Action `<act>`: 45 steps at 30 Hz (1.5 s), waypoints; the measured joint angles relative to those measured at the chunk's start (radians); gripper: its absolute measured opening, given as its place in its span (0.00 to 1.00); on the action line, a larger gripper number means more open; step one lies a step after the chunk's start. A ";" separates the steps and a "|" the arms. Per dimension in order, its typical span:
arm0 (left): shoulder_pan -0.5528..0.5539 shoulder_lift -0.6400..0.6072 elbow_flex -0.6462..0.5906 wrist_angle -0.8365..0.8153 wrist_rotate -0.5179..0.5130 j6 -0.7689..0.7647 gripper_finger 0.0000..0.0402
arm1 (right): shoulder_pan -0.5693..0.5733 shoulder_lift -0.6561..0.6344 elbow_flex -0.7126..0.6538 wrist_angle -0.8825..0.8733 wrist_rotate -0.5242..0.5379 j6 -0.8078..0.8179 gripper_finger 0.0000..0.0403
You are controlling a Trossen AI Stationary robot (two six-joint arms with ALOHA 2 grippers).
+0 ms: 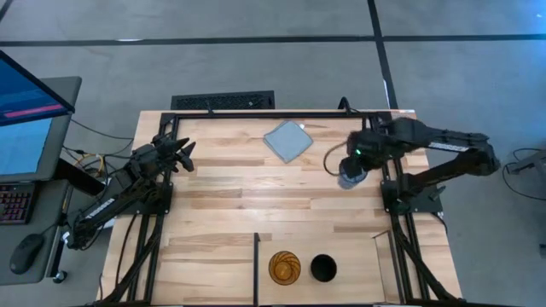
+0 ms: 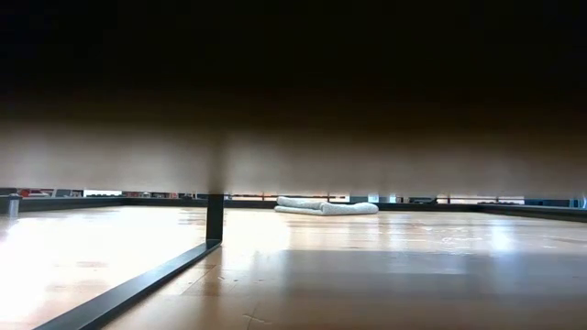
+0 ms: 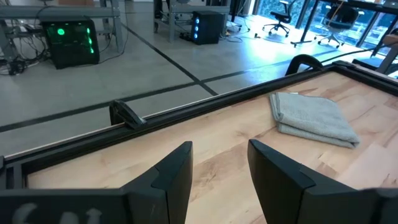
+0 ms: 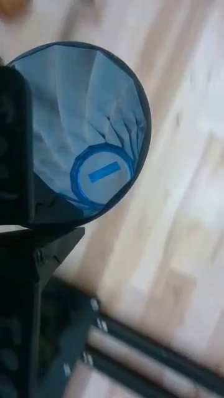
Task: Stack small to large cups/mugs on shelf
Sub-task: Put the blue cup on the shelf
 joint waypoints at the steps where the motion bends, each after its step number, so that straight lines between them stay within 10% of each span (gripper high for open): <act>1: 0.000 0.000 0.000 0.000 0.000 0.000 0.36 | 0.044 -0.002 0.024 -0.001 0.001 0.045 0.03; 19: 0.000 0.000 0.000 -0.005 -0.010 0.001 0.36 | 0.838 0.112 0.048 0.007 0.016 1.057 0.03; 45: 0.000 0.000 0.000 -0.022 -0.047 -0.030 0.36 | 0.993 0.494 0.239 0.095 -0.062 1.252 0.03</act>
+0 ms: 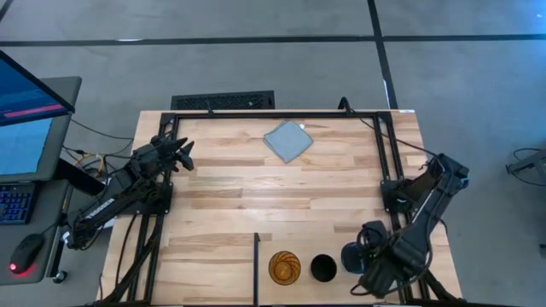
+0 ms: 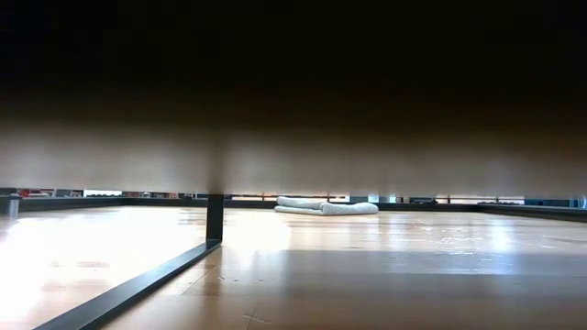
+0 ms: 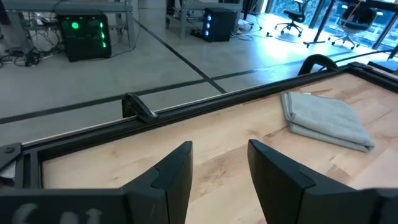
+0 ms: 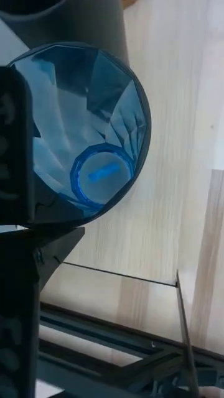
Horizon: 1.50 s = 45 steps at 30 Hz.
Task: Stack small to large cups/mugs on shelf
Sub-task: Put the blue cup on the shelf
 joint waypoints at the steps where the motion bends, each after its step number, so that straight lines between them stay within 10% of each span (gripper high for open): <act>1: 0.000 0.000 0.000 0.000 0.002 -0.001 0.36 | 0.004 0.006 0.000 0.004 0.000 0.000 0.03; 45: 0.000 0.000 0.003 -0.041 0.013 -0.137 0.36 | 0.086 0.028 -0.001 0.045 -0.005 -0.011 0.03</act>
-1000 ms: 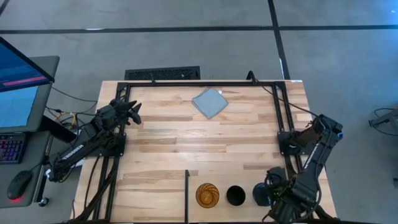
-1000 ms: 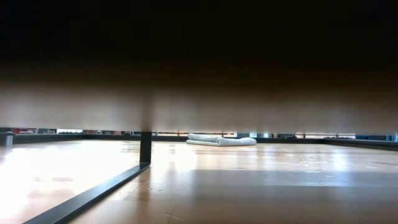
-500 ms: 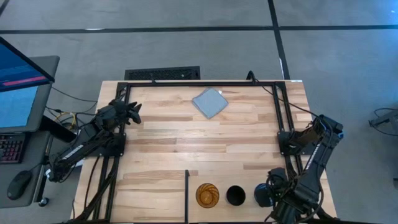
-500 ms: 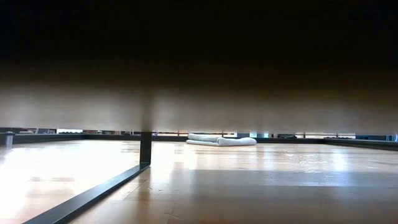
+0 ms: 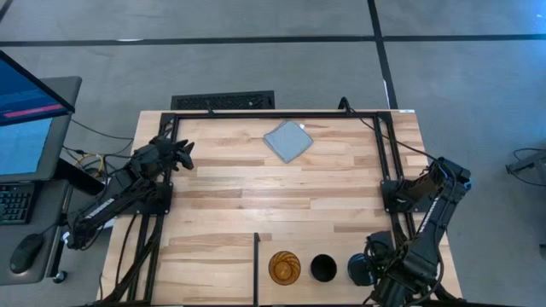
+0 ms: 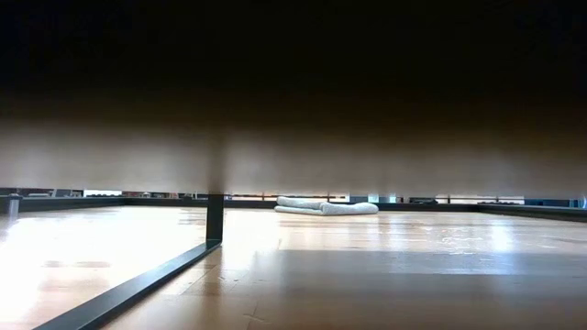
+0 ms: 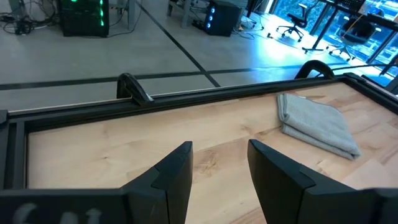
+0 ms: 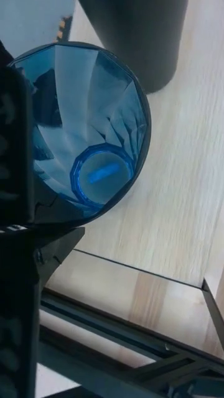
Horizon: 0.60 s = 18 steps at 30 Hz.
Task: Stack small to large cups/mugs on shelf
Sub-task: Put the blue cup on the shelf
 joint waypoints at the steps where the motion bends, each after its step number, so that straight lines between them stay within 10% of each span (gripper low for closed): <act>1: 0.000 0.000 0.000 0.000 0.000 0.000 0.36 | -0.004 0.007 0.000 -0.002 -0.006 -0.004 0.03; 18: 0.000 0.000 -0.001 0.000 0.000 0.000 0.36 | -0.007 0.009 -0.045 0.047 -0.028 -0.006 0.07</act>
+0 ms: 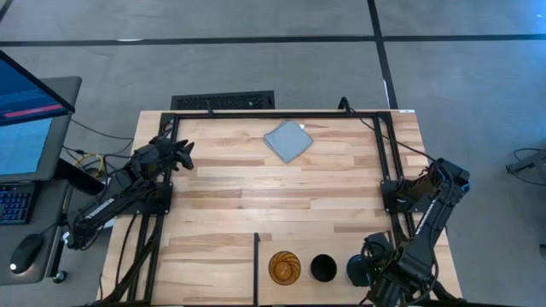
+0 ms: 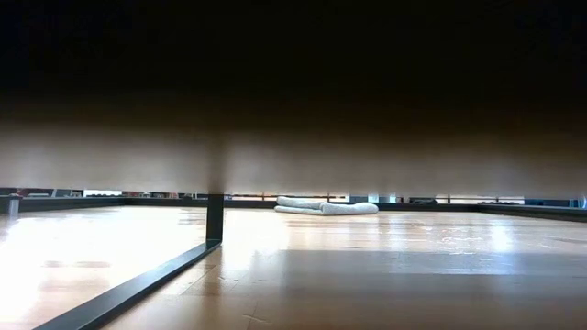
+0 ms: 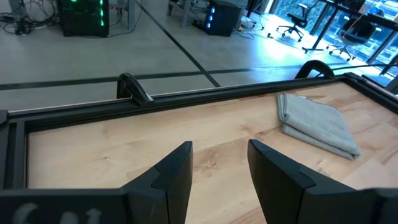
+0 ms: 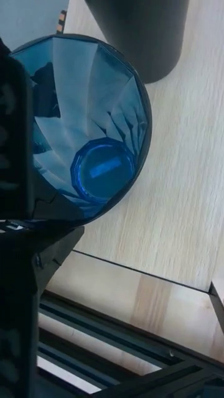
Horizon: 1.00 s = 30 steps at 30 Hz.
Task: Stack small to large cups/mugs on shelf
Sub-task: Put the blue cup on the shelf
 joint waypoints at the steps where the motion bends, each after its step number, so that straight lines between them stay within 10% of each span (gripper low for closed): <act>1: 0.000 0.000 0.000 0.000 0.000 0.000 0.36 | 0.000 0.000 0.000 0.000 0.000 0.000 0.08; 30: 0.000 0.000 -0.001 0.000 0.000 0.000 0.36 | 0.000 0.002 -0.001 0.006 -0.002 -0.027 0.12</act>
